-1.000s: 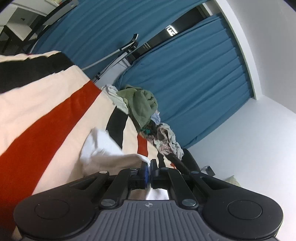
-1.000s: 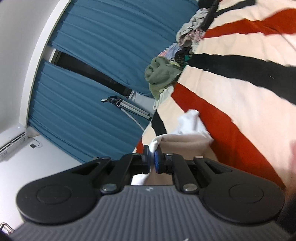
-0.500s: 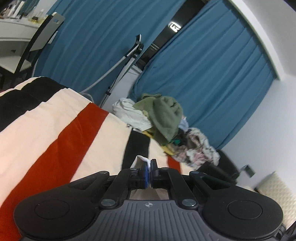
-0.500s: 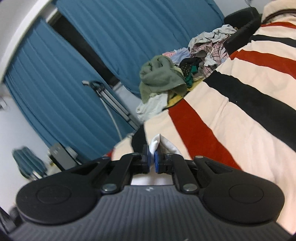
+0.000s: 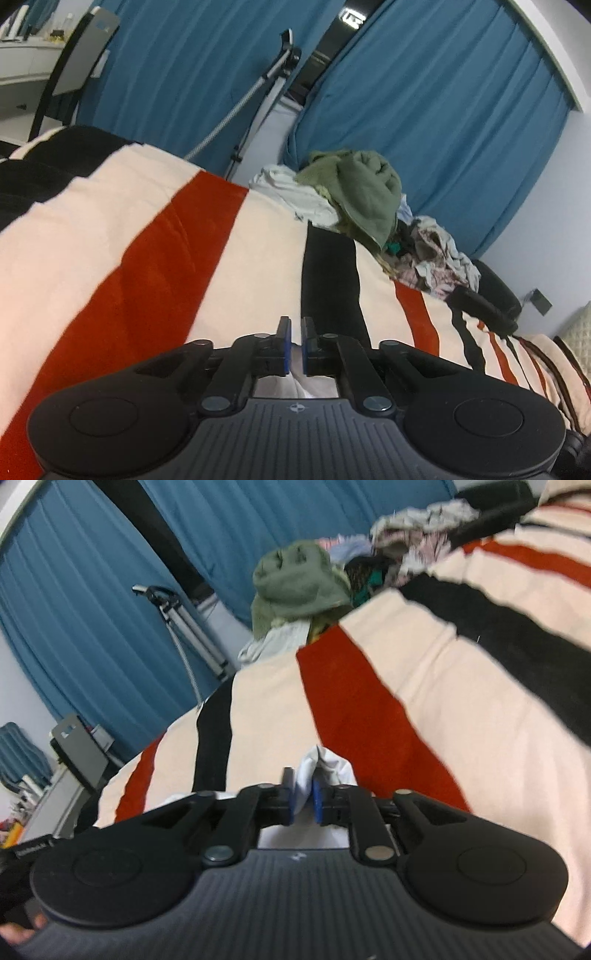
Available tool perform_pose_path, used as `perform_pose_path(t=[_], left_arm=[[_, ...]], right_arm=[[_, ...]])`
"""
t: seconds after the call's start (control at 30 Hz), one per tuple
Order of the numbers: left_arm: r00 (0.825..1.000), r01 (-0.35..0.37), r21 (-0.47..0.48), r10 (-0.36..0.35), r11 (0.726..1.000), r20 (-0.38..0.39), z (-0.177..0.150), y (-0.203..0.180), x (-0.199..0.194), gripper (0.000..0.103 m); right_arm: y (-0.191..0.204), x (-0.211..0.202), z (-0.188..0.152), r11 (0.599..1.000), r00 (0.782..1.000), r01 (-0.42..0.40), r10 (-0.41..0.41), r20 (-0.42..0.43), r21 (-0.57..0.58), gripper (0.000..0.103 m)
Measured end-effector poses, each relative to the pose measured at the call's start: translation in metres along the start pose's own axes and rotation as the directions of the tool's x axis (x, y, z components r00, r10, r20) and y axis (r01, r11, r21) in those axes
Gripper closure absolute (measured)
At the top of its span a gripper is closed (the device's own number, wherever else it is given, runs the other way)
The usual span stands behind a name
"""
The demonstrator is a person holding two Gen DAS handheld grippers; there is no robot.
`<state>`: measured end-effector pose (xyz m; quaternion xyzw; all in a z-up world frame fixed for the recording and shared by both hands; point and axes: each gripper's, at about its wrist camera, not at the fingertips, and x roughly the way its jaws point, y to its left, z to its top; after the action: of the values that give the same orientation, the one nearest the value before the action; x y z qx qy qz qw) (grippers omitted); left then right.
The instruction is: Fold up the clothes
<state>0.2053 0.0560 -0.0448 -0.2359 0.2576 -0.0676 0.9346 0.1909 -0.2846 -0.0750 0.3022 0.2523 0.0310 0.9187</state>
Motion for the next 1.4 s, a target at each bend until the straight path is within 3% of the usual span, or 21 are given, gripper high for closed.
perform_pose_path(t=[0.03, 0.07, 0.1, 0.13, 0.23, 0.47, 0.6, 0.7, 0.8, 0.9, 1.0, 1.1, 1.2, 1.33, 1.4], left_arm=[[1.0, 0.005, 0.002, -0.005, 1.0, -0.009, 0.0, 0.0, 0.0, 0.083], [1.0, 0.015, 0.009, -0.015, 1.0, -0.009, -0.002, -0.002, -0.003, 0.077], [1.0, 0.024, 0.016, -0.024, 1.0, -0.009, -0.004, -0.004, -0.007, 0.06], [1.0, 0.028, 0.023, -0.028, 0.999, -0.008, -0.005, -0.008, -0.011, 0.048], [0.998, 0.056, 0.053, -0.055, 0.997, -0.011, -0.009, -0.017, -0.025, 0.04], [0.983, 0.141, 0.008, -0.139, 0.99, -0.122, -0.039, -0.033, -0.066, 0.033], [0.96, 0.159, -0.125, -0.183, 0.979, -0.212, -0.065, -0.032, -0.087, 0.027], [0.937, 0.182, -0.21, -0.234, 0.961, -0.259, -0.082, -0.032, -0.094, 0.026], [0.929, 0.164, -0.26, -0.237, 0.952, -0.284, -0.096, -0.028, -0.094, 0.022], [0.909, 0.134, -0.373, -0.264, 0.918, -0.322, -0.106, -0.013, -0.076, 0.022], [0.913, 0.082, -0.469, -0.255, 0.879, -0.319, -0.113, 0.008, -0.057, 0.023], [0.945, 0.033, -0.523, -0.197, 0.852, -0.261, -0.114, 0.029, -0.048, 0.032], [0.951, 0.037, -0.568, -0.202, 0.822, -0.232, -0.111, 0.042, -0.039, 0.039], [0.955, 0.027, -0.523, -0.176, 0.852, -0.237, -0.11, 0.038, -0.033, 0.042], [0.957, 0.028, -0.506, -0.17, 0.862, -0.236, -0.11, 0.037, -0.031, 0.045]], right_arm=[[-0.001, 0.003, -0.001, 1.0, 1.0, -0.005, 0.005, -0.004, 0.0, 0.051], [0.0, 0.0, -0.001, 1.0, 1.0, -0.022, 0.022, 0.001, 0.003, 0.036], [0.001, -0.004, -0.002, 0.999, 0.999, -0.036, 0.036, 0.01, 0.007, 0.014], [0.002, -0.01, -0.003, 0.999, 0.999, -0.045, 0.045, 0.026, 0.012, 0.016], [0.007, -0.024, -0.004, 0.998, 0.998, -0.057, 0.056, 0.031, 0.018, 0.016], [0.002, -0.072, -0.02, 0.989, 0.996, -0.088, 0.087, 0.015, 0.117, 0.016], [-0.002, -0.095, -0.04, 0.96, 0.989, -0.084, 0.112, -0.093, 0.265, 0.015], [-0.004, -0.11, -0.059, 0.913, 0.972, -0.111, 0.182, -0.147, 0.393, 0.015], [-0.002, -0.109, -0.074, 0.902, 0.961, -0.1, 0.198, -0.195, 0.421, 0.015], [-0.009, -0.094, -0.084, 0.888, 0.951, -0.081, 0.205, -0.232, 0.452, 0.015], [-0.024, -0.079, -0.092, 0.852, 0.949, -0.059, 0.21, -0.237, 0.52, 0.016], [-0.035, -0.072, -0.096, 0.823, 0.956, -0.047, 0.201, -0.213, 0.567, 0.017], [-0.043, -0.071, -0.096, 0.796, 0.966, -0.058, 0.197, -0.167, 0.602, 0.018], [-0.053, -0.071, -0.096, 0.759, 0.976, -0.075, 0.187, -0.107, 0.647, 0.021], [-0.054, -0.071, -0.096, 0.763, 0.98, -0.068, 0.171, -0.098, 0.643, 0.027]])
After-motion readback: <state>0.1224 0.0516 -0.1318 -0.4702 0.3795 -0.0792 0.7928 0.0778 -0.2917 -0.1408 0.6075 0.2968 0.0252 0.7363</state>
